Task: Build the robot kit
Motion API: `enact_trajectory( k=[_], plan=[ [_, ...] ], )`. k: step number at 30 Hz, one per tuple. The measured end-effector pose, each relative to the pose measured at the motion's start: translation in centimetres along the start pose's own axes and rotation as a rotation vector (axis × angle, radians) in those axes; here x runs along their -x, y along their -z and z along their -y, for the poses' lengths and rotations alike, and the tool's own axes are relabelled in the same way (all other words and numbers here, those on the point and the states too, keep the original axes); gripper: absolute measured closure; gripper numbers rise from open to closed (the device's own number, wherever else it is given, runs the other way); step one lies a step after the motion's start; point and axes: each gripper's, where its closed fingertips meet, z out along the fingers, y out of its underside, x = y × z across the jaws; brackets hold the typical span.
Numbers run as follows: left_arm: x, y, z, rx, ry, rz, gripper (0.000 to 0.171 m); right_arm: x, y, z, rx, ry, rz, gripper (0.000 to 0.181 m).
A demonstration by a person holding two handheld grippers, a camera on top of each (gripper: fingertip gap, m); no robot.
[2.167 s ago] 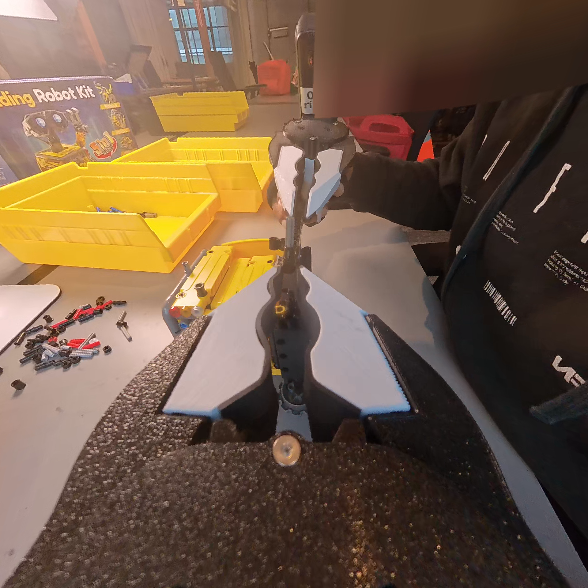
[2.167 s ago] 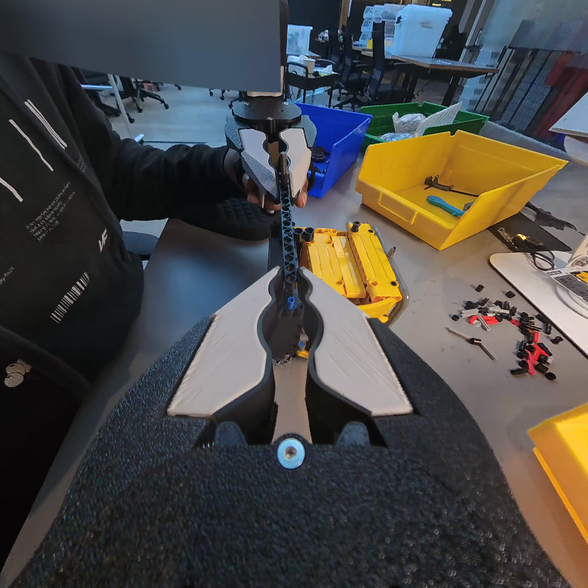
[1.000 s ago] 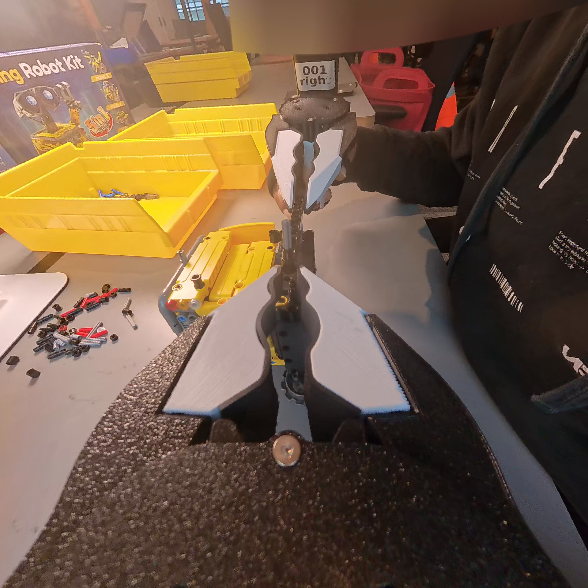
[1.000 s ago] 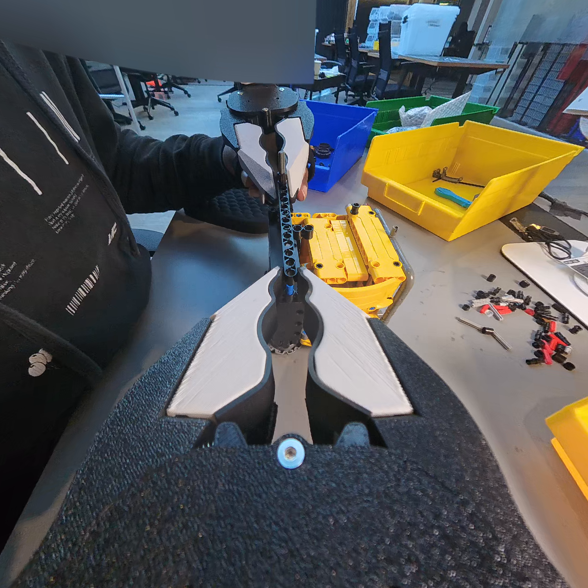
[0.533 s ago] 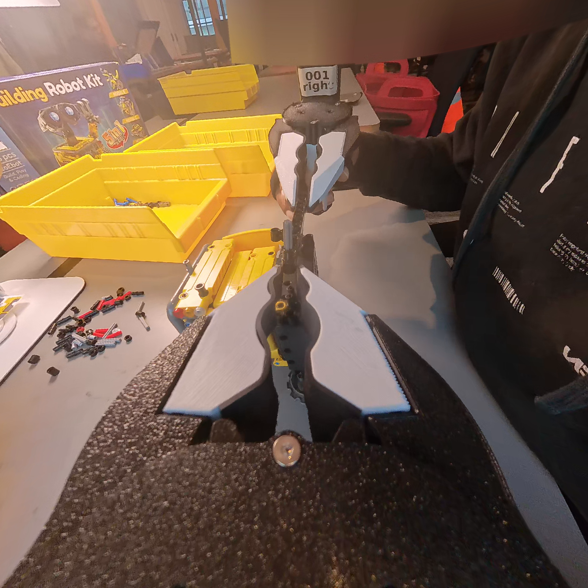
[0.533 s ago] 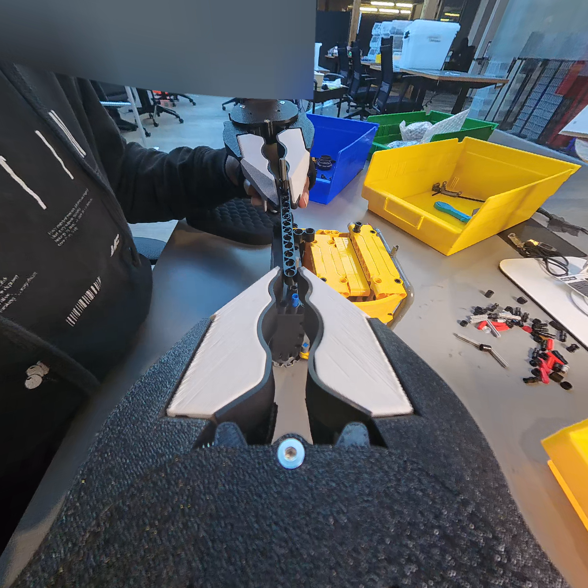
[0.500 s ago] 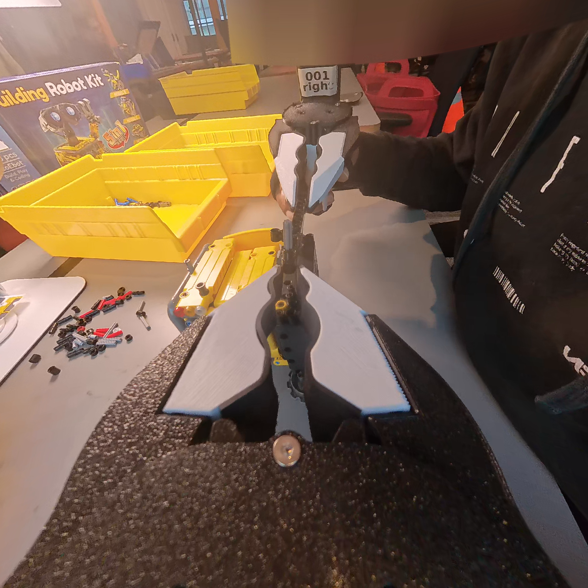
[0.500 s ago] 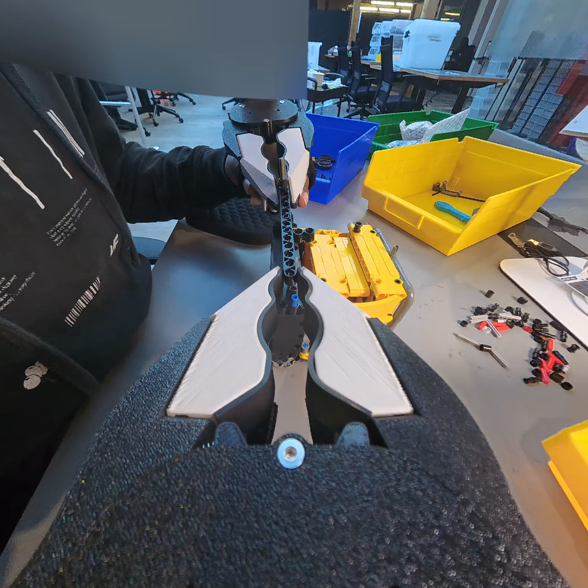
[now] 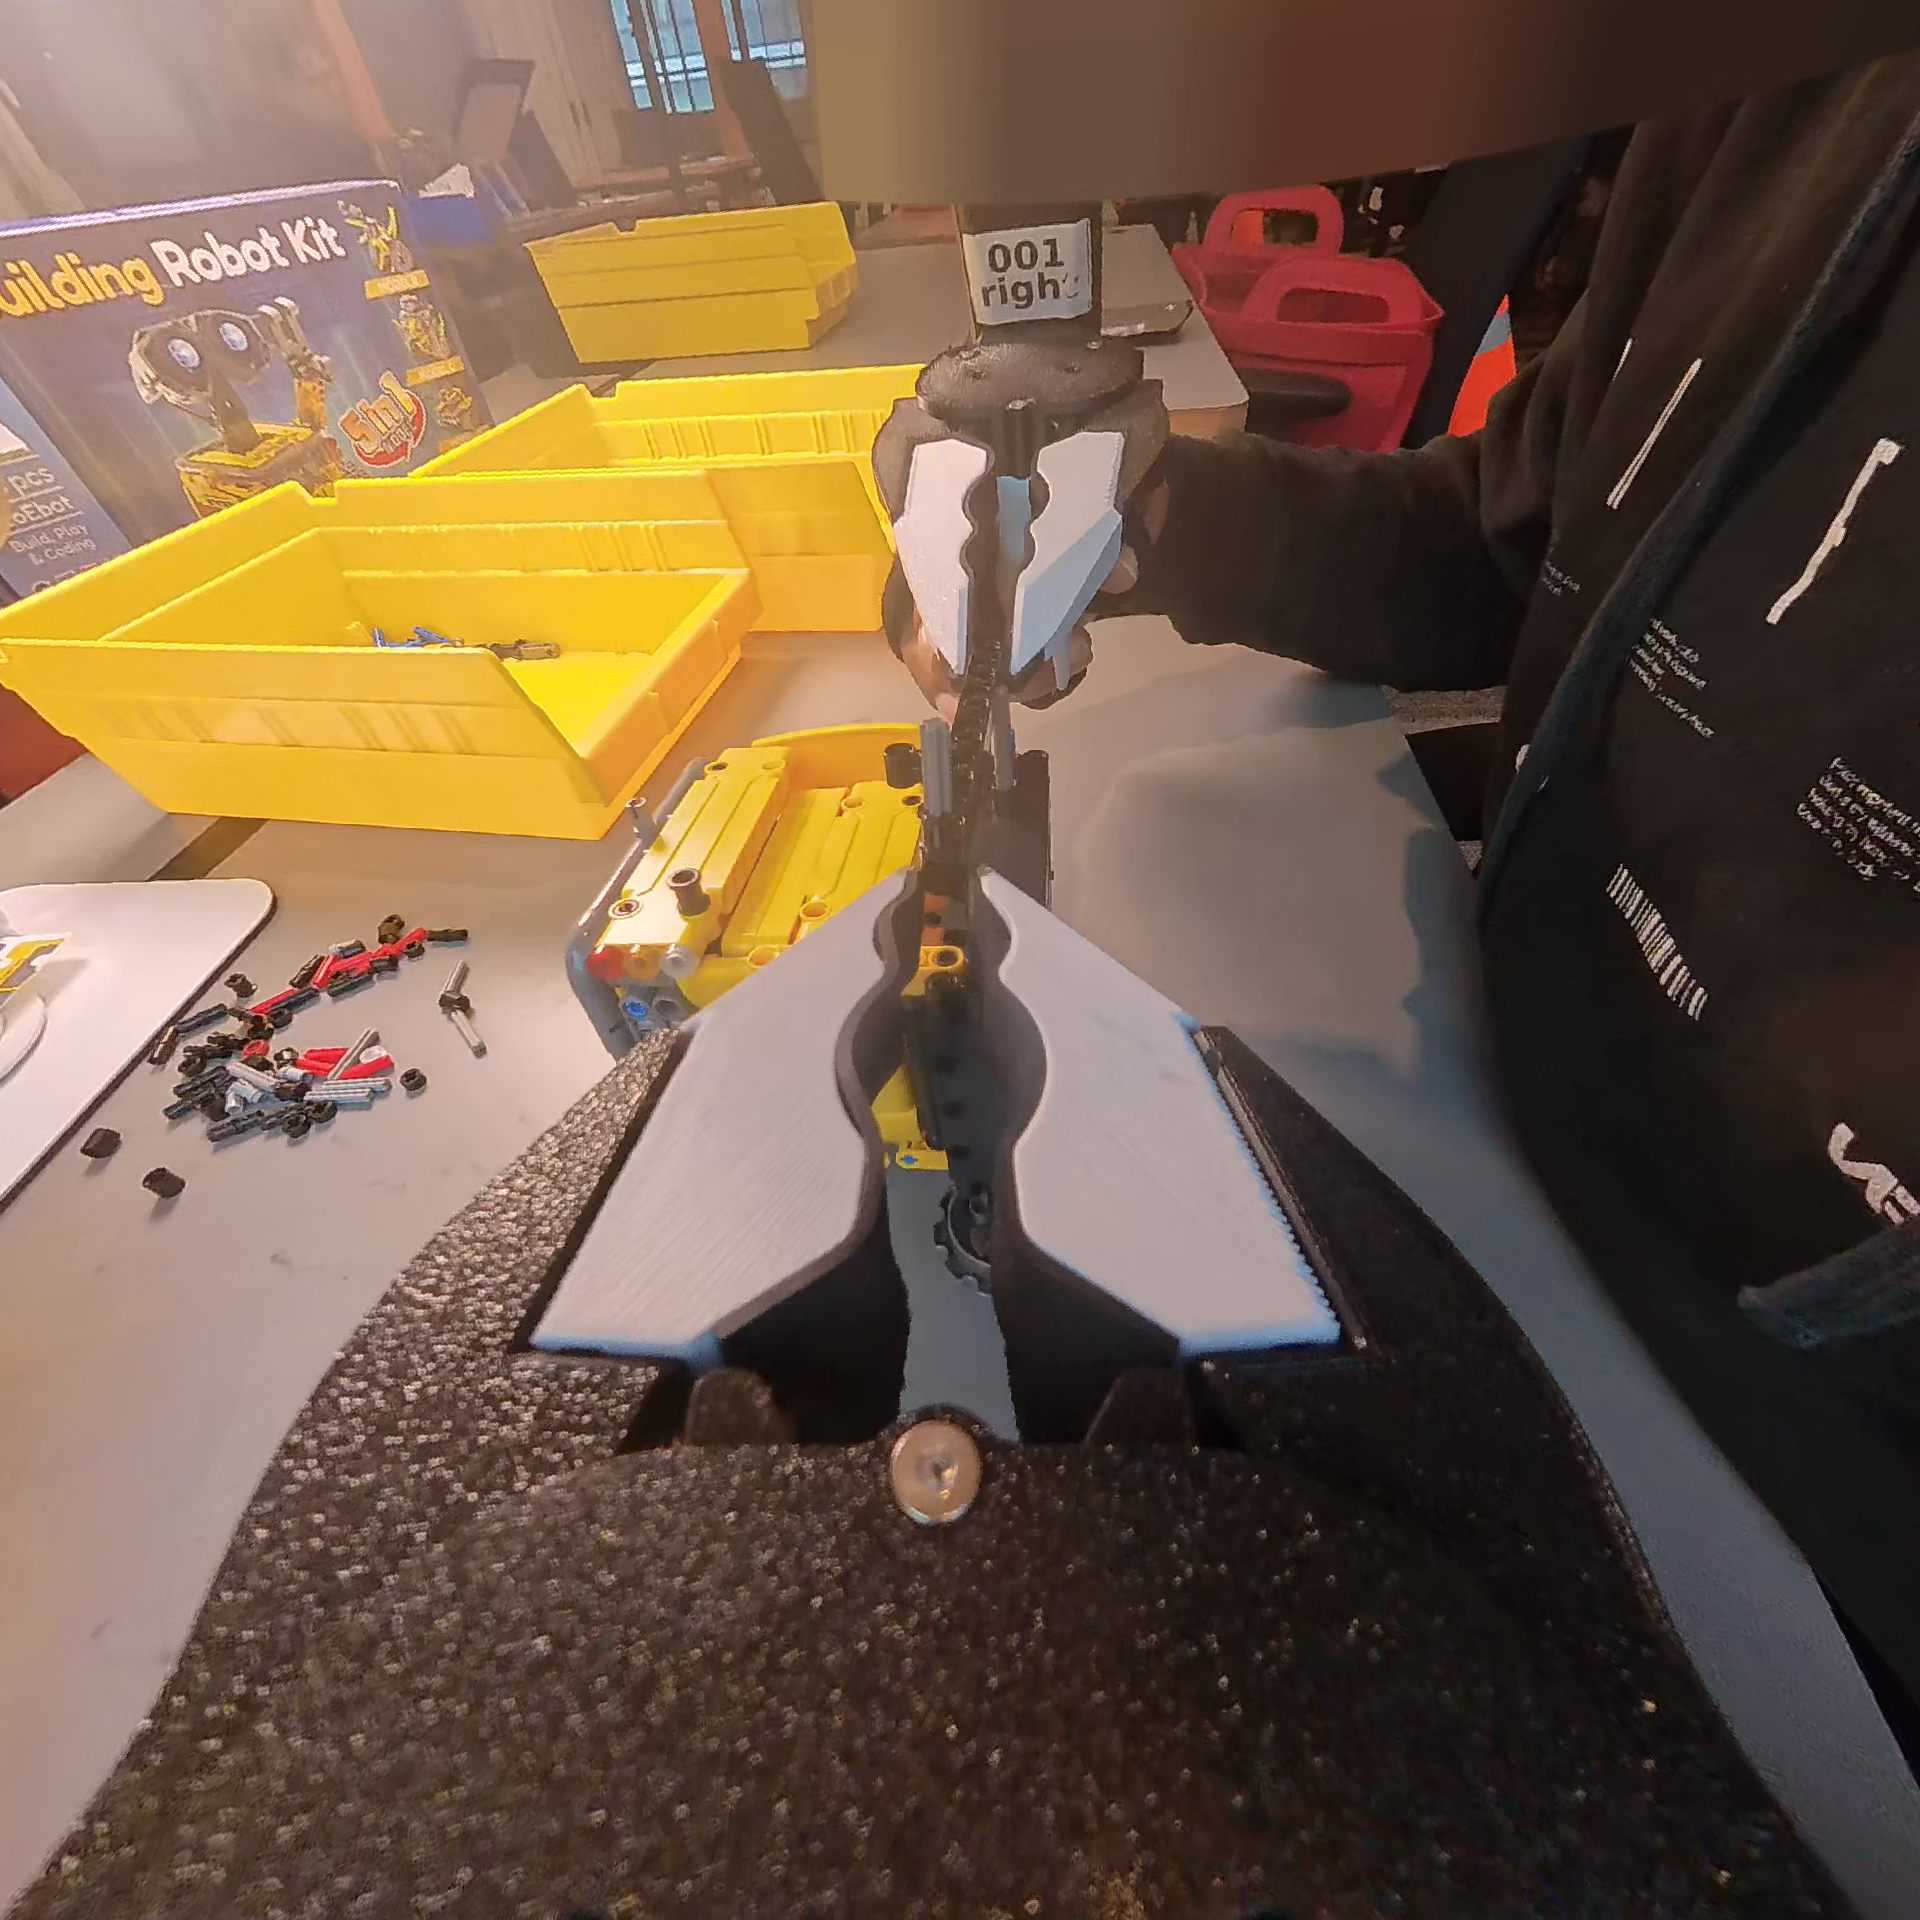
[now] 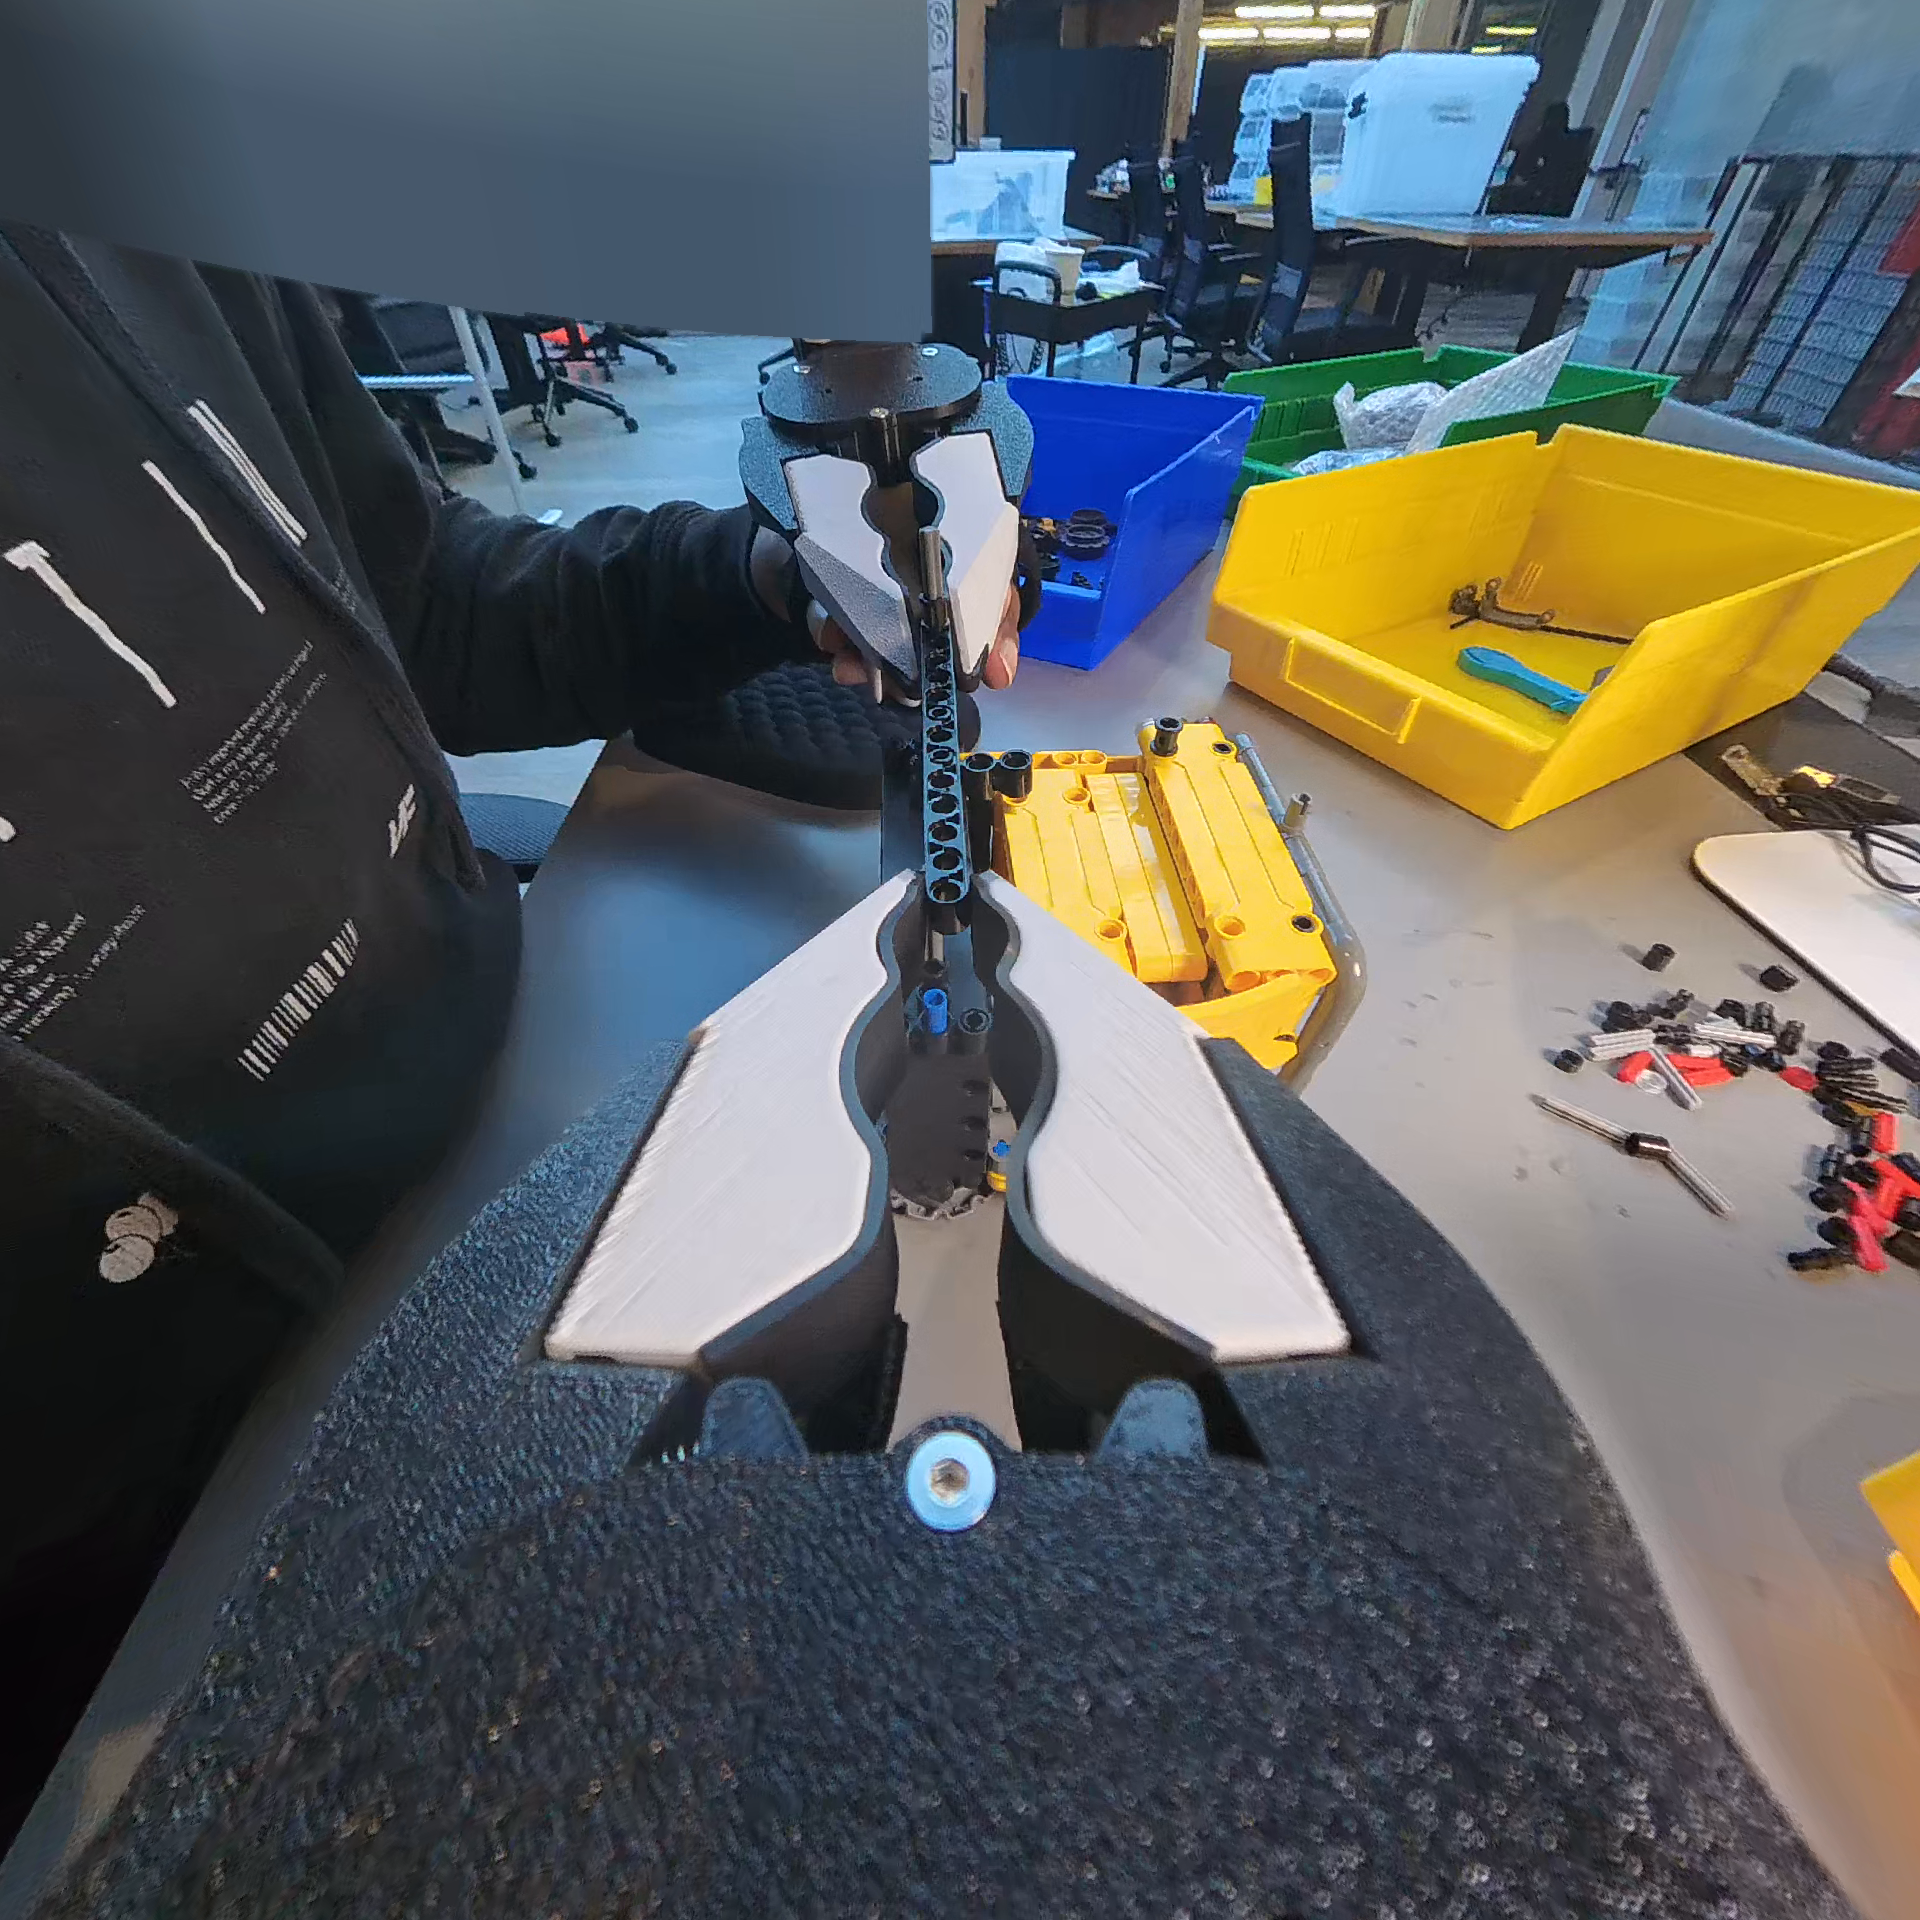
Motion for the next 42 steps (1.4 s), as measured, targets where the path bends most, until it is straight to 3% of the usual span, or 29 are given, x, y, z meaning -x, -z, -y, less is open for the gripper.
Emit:
enact_trajectory(
  k=[18,26,42],
  plan=[
    [-0.5,-0.3,-0.7,0.031,0.016,-0.019,0.166,0.3,-0.4,-1.5,0.037,-0.048,0.036,0.173],
    [-0.7,-0.4,-1.4,0.057,0.033,-0.034,0.166,0.6,-0.5,-2.0,0.080,-0.020,0.032,0.160],
    [-0.9,-0.5,-1.8,0.085,0.041,-0.032,0.166,0.1,0.3,-1.9,0.049,-0.034,0.016,0.173]
  ],
)
